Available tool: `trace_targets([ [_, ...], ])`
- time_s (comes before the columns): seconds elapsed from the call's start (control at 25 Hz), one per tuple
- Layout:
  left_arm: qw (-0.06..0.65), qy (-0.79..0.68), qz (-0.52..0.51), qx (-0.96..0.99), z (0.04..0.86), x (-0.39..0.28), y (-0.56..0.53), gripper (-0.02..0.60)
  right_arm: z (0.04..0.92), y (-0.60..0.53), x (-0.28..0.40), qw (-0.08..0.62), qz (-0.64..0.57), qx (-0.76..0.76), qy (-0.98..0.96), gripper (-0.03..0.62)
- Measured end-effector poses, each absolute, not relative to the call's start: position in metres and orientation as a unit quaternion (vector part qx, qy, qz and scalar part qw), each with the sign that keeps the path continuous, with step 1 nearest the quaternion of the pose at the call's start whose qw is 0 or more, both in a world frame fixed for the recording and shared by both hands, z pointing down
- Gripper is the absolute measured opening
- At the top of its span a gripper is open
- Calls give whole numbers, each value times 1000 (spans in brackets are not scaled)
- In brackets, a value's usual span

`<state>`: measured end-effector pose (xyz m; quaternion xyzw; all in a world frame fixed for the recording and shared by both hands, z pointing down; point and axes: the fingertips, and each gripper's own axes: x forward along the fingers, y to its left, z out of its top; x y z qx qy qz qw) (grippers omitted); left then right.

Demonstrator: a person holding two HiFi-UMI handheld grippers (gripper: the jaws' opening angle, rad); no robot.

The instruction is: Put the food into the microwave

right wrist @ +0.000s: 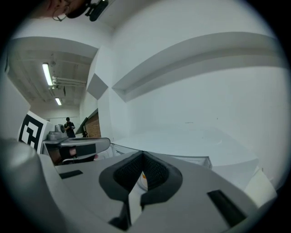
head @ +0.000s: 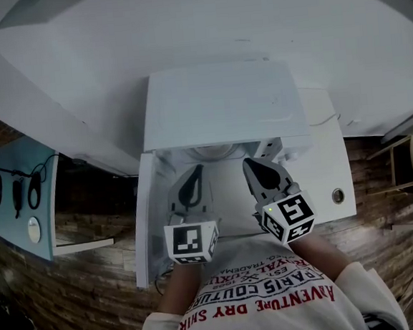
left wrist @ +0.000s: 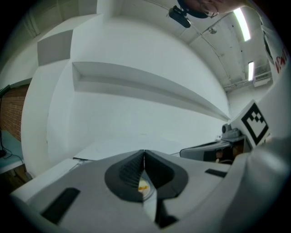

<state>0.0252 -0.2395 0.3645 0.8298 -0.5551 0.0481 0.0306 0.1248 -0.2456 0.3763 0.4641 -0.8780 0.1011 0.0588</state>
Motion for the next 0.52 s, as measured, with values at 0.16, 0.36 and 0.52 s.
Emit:
trace_targets([
  [0.16, 38, -547, 53, 835, 368, 29, -239, 6, 379, -246, 124, 63, 98, 467, -877, 11],
  [0.36, 43, -544, 56, 836, 373, 32, -242, 6, 380, -249, 122, 66, 97, 466, -877, 11],
  [0.52, 45, -545, 58, 835, 376, 31, -246, 6, 385, -253, 124, 65, 112, 467, -875, 11],
])
